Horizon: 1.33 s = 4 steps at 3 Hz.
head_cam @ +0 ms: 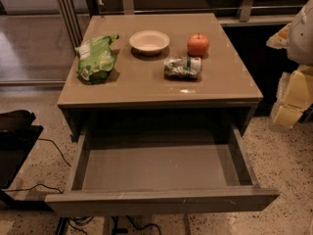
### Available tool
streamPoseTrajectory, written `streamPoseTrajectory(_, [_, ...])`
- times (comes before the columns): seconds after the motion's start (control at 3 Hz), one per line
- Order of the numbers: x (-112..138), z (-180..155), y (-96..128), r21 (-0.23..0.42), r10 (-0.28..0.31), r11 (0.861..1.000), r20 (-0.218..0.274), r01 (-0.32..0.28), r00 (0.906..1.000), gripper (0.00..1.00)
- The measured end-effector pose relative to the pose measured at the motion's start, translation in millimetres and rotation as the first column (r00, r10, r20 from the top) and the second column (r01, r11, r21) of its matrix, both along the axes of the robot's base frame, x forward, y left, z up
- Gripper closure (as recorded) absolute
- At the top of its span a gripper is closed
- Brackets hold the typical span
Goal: Close top drawer
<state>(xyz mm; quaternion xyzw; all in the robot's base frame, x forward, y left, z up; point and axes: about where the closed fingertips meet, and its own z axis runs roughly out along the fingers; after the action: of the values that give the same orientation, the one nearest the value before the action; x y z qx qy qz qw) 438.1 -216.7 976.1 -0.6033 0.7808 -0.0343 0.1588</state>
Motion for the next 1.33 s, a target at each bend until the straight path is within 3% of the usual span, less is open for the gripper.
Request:
streamPoseTrajectory(0.33, [-2.5,-4.9,-0.4,0.006,-0.005,1.000,0.006,0.005,1.0000,0.00])
streamPoseTrajectory(0.67, [-14.1,-28.1,-0.7,0.048,-0.008,0.999,0.002,0.008,1.0000,0.18])
streamPoseTrajectory(1.33, [-39.9,-116.9,13.4,0.157,0.103,0.983,-0.026,-0.098,0.9943,0.65])
